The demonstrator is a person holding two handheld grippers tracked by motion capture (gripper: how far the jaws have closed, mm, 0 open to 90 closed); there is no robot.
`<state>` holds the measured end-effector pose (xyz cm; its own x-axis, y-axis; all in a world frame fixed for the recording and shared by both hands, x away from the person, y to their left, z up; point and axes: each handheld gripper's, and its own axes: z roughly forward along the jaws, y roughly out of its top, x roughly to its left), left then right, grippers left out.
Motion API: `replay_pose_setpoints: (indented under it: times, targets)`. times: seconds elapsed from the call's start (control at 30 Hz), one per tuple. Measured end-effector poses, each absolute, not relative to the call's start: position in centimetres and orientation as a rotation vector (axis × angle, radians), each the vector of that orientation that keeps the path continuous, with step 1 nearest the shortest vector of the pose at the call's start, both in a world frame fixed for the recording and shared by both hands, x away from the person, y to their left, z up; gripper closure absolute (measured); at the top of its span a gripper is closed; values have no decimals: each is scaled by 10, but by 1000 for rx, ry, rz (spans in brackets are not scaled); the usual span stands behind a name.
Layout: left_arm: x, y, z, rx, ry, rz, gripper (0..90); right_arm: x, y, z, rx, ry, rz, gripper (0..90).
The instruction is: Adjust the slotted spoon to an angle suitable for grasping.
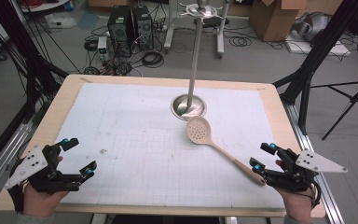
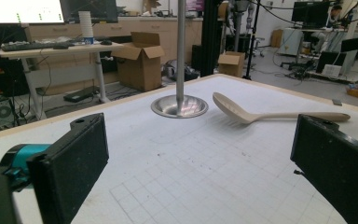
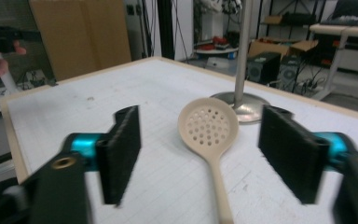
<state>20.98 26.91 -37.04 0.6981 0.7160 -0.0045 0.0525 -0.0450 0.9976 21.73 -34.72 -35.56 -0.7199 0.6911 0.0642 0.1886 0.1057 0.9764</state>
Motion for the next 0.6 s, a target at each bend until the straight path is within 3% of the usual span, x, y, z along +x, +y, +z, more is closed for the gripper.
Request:
replay_pose_setpoints:
  times: [0.37,0.6]
  targets:
    - [205,270,-373,1550,664,610,45,235,-329,-371,877,2092,1543,763]
    - [202,272,-373,1555,663,615,45,246,-322,-386,862,2186,1485,900]
